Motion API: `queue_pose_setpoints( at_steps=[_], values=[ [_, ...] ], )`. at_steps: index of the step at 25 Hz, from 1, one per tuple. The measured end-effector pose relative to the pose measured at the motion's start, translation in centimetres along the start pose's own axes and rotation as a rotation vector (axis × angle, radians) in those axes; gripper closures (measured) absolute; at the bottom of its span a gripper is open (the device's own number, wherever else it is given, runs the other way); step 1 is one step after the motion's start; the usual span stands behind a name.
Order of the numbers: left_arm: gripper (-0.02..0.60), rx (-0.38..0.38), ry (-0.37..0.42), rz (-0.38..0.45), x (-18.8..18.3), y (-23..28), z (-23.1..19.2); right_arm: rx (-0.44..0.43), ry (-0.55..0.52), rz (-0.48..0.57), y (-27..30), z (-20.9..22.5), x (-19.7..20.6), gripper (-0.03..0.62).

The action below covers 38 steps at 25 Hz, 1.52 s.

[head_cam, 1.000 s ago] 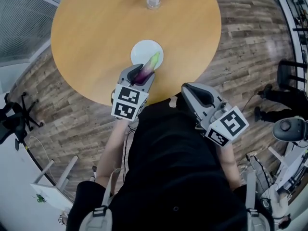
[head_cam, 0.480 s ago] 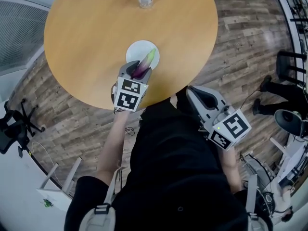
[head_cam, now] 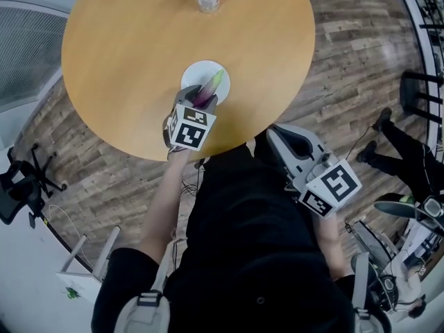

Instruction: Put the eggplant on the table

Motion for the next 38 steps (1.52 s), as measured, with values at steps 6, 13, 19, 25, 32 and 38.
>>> queue_pose_setpoints(
  at_steps=[6, 13, 19, 25, 32, 38],
  values=[
    [0.382, -0.011, 0.046, -0.032, -0.4, 1.6, -0.4, 0.004, -0.004, -0.008, 0.1, 0.2, 0.0, 0.577],
    [0.380, -0.018, 0.098, -0.073, -0.4, 3.6, -0.6, 0.009, -0.001, -0.016, 0.1, 0.6, 0.1, 0.577],
    [0.379, -0.042, 0.136, -0.092, -0.6, 4.1, -0.7, 0.008, 0.004, -0.014, 0.0, 0.3, 0.3, 0.577],
    [0.379, -0.046, 0.158, -0.120, -0.9, 4.5, -0.8, 0.015, 0.008, -0.006, -0.4, 0.3, 0.4, 0.577],
    [0.376, -0.065, 0.213, -0.158, -0.9, 4.8, -0.2, 0.025, 0.013, 0.001, -0.7, 0.3, 0.4, 0.577],
    [0.373, -0.074, 0.253, -0.196, -0.9, 5.4, 0.1, 0.029, 0.017, 0.005, -0.8, 0.4, 0.6, 0.577]
  ],
)
Point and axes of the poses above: the fingertips, and each gripper's own axes: y forward along the fingers, z to its right, x out of its underside, the point moved 8 cm from there along -y, backward along the fingers, and after that the axes turned 14 degrees about -y, right-handed, at the moved point
